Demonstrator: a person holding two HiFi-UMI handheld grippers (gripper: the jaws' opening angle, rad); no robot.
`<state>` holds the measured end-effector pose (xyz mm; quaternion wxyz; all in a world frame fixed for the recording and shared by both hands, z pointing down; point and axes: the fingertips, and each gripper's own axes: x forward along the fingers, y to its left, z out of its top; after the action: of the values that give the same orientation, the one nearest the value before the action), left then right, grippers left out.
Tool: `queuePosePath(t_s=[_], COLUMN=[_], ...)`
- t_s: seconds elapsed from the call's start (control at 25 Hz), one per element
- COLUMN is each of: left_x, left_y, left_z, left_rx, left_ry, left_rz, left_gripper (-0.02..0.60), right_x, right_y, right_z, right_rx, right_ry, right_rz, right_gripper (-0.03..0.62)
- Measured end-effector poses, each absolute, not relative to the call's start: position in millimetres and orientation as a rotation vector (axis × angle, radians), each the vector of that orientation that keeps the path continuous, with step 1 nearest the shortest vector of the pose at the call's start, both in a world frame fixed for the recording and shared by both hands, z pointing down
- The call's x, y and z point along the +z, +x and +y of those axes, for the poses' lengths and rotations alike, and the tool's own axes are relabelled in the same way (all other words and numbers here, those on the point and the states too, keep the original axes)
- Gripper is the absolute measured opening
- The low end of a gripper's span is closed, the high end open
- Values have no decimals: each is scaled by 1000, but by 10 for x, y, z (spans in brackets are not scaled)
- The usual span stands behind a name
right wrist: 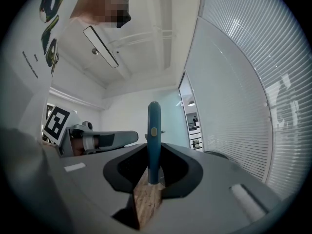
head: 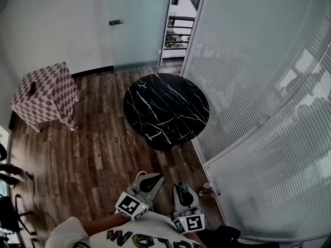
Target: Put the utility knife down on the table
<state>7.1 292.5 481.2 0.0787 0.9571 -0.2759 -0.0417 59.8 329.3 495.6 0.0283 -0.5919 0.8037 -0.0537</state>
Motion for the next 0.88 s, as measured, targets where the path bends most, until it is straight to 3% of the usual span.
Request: queuePosePath(t_s=[0.88], left_x=[4788], left_y=[-59], left_z=[534], left_rx=[-153], left_ry=[2867], left_rz=[-811], left_gripper=[3], right_x=[4827], right_y=[430], right_z=[880], right_rx=[-89], right_ry=[-1829], right_rz=[2508], right_gripper=[74])
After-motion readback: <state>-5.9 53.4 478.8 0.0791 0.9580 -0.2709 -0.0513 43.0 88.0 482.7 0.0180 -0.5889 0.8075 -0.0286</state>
